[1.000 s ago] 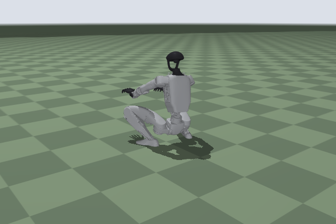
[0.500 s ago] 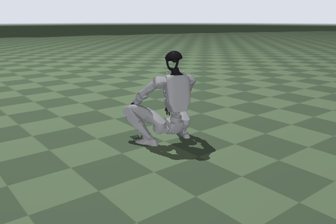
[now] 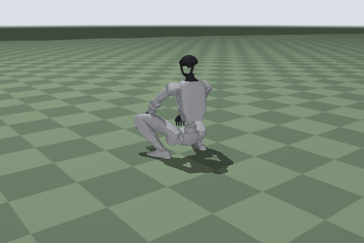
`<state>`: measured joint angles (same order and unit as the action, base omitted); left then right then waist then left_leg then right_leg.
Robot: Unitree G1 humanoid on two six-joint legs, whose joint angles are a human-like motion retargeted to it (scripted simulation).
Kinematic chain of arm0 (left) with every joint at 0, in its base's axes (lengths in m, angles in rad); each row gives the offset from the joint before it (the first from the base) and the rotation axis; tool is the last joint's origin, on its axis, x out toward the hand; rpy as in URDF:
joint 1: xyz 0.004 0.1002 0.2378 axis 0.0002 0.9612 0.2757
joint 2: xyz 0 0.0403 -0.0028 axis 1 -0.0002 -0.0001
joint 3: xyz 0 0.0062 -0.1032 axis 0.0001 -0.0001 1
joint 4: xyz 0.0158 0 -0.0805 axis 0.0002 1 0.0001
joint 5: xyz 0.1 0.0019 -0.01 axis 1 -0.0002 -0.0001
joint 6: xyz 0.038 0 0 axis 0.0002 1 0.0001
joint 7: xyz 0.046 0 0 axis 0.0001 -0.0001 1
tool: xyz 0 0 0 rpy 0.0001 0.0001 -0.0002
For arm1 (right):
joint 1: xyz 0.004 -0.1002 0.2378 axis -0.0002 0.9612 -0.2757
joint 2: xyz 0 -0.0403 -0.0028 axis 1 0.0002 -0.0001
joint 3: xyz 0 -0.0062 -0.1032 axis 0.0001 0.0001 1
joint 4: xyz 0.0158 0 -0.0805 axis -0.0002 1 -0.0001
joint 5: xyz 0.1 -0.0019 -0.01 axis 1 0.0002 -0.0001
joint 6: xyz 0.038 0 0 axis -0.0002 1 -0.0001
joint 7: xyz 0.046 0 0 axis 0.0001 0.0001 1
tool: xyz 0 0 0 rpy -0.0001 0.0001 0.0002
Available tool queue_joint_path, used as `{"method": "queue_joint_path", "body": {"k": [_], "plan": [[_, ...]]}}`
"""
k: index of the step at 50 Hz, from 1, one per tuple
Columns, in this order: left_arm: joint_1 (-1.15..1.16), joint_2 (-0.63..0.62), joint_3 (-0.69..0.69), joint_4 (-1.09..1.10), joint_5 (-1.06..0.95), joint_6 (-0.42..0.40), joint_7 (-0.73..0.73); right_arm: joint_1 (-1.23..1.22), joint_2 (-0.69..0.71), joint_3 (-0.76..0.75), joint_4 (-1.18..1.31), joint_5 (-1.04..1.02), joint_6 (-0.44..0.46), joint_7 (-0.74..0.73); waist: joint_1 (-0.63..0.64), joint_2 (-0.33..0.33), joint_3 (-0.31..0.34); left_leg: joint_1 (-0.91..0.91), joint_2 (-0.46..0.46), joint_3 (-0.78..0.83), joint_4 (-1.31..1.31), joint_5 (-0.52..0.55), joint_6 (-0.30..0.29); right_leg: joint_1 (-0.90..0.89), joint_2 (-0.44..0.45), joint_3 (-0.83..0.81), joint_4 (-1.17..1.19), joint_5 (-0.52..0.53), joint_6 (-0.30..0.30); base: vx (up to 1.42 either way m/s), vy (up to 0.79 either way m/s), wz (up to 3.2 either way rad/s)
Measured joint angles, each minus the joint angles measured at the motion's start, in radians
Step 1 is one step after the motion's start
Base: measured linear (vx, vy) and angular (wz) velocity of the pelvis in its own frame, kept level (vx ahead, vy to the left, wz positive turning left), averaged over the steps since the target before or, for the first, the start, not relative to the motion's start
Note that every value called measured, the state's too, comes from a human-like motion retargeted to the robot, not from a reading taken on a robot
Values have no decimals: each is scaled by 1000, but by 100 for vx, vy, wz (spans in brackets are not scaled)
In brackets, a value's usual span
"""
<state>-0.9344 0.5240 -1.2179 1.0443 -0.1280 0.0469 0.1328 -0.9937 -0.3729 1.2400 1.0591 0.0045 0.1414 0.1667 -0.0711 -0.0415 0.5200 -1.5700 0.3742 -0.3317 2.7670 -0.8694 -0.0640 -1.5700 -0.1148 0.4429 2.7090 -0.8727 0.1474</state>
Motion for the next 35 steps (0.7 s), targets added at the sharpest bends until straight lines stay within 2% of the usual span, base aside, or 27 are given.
{"method": "queue_joint_path", "body": {"k": [5,16,19,22,25,27,30,32,35], "plan": [[13,-1,3,13,7,-8,25,5,-10,-5,-9,-3,-19,-69,4,4,0,0,8,7,-8,0,6,0,-3,-1,-10,0,-7,0,0,0],[17,-36,18,74,-10,-2,60,3,36,-40,50,-14,-14,-110,38,4,0,0,53,17,-21,-3,33,0,12,4,-28,0,-25,0,0,-3],[16,-27,26,67,19,-19,100,2,31,-82,64,-23,-29,-176,47,18,0,0,84,40,-53,-3,65,0,-11,-34,-67,0,-79,2,1,-3],[5,-4,53,49,110,-29,126,12,-49,-127,55,-60,-61,-267,51,50,0,0,97,65,-101,-2,92,0,-63,-82,-125,0,-140,11,2,20],[-82,12,68,57,191,-32,90,-60,-116,-146,61,-82,-73,-263,84,81,0,0,145,126,-204,-1,128,0,-113,-168,-244,0,-215,21,2,-2],[-177,38,99,73,240,-30,53,-150,-175,-156,70,-92,-86,-240,93,94,0,0,158,208,-331,51,106,0,-151,-226,-356,0,-272,23,-2,23],[-315,99,142,85,275,-39,21,-290,-248,-169,86,-91,-86,-179,87,82,0,0,135,302,-510,134,91,0,-209,-282,-502,1,-307,25,-10,61],[-399,157,168,82,290,-49,21,-381,-290,-177,95,-96,-90,-165,76,76,-1,19,113,358,-642,193,75,16,-237,-320,-620,31,-310,18,-7,57],[-446,253,152,60,285,-62,9,-439,-290,-168,115,-93,-89,-150,55,60,-1,185,87,422,-858,259,32,191,-255,-400,-842,91,-296,13,-2,21]]}}
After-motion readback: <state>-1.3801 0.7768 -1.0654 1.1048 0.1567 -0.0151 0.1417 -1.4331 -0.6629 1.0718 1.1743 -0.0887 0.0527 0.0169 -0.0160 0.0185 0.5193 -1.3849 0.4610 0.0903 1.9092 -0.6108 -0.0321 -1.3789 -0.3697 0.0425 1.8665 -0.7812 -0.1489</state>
